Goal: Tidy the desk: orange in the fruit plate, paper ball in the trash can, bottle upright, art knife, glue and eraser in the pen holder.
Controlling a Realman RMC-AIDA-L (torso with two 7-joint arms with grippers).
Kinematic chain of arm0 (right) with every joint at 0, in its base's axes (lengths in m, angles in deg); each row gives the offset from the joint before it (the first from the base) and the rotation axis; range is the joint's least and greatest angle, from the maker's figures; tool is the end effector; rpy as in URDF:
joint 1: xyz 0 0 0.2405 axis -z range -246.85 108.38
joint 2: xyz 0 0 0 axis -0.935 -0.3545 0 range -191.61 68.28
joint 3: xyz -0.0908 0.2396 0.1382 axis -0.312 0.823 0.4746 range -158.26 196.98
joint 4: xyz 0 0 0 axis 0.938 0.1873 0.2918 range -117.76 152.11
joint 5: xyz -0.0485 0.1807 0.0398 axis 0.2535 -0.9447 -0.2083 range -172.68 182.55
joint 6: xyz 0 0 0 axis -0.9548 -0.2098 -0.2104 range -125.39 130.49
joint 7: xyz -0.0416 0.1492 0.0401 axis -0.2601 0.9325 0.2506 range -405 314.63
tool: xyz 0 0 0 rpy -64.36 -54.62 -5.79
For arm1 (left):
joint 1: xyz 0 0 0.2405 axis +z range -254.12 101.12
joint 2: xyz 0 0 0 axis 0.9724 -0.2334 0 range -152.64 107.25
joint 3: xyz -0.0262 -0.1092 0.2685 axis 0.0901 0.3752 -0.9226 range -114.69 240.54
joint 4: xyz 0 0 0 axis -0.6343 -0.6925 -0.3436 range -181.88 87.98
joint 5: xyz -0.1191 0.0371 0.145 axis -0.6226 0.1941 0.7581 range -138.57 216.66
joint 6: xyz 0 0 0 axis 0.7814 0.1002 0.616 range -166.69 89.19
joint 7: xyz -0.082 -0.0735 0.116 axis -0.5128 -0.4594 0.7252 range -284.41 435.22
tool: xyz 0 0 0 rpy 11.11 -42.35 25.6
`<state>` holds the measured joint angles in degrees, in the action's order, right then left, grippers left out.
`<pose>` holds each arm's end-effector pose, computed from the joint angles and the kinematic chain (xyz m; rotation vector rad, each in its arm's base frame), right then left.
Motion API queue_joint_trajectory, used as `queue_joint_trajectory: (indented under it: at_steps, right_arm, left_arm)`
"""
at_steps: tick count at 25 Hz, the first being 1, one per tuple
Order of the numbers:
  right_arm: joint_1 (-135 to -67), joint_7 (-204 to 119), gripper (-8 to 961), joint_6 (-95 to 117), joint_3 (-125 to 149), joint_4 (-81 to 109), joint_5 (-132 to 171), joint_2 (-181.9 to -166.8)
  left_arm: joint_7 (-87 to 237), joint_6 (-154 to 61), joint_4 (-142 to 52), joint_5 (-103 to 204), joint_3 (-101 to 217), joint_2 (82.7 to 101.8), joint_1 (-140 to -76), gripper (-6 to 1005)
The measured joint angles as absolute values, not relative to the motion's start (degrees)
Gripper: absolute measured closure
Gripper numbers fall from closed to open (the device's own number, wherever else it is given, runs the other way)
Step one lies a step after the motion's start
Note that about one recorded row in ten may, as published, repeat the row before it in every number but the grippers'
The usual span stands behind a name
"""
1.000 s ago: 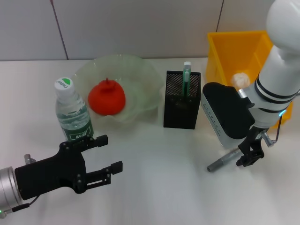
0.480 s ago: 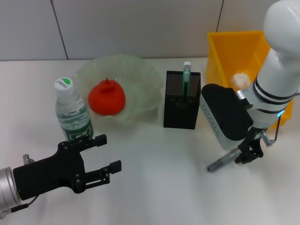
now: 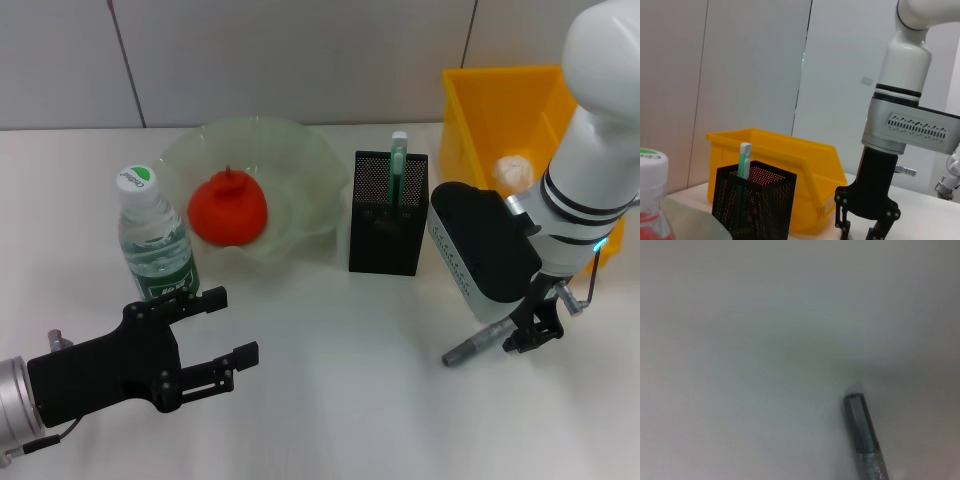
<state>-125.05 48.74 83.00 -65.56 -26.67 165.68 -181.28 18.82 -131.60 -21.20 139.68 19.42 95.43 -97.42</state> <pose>0.2164 0.4039 -0.0737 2.8357 0.4930 1.2033 -0.3020 0.2765 -0.0420 -2.6023 -0.4632 -0.9178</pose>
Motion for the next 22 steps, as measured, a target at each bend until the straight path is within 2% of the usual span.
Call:
queue_joint_trajectory:
  at_steps: [5,10,16,22]
  right_arm:
    - [-125.04,48.71,575,82.55,-65.63,-26.57,165.68,-181.28]
    - [-124.94,48.72,640,82.38,-65.96,-26.57,165.69,-181.28]
    - [-124.99,48.9,667,82.35,-65.98,-26.6,165.69,-181.28]
    - [-125.03,49.11,752,82.63,-65.96,-27.3,165.69,-181.28]
  left_arm:
    - [18.28,-131.68,-21.16,139.68,19.42,95.42,-97.42,200]
    - [18.2,-131.74,-21.11,139.68,19.49,95.42,-97.41,200]
    - [18.19,-131.75,-21.11,139.68,19.57,95.42,-97.42,199]
    - [18.18,-131.75,-21.1,139.68,19.61,95.35,-97.42,199]
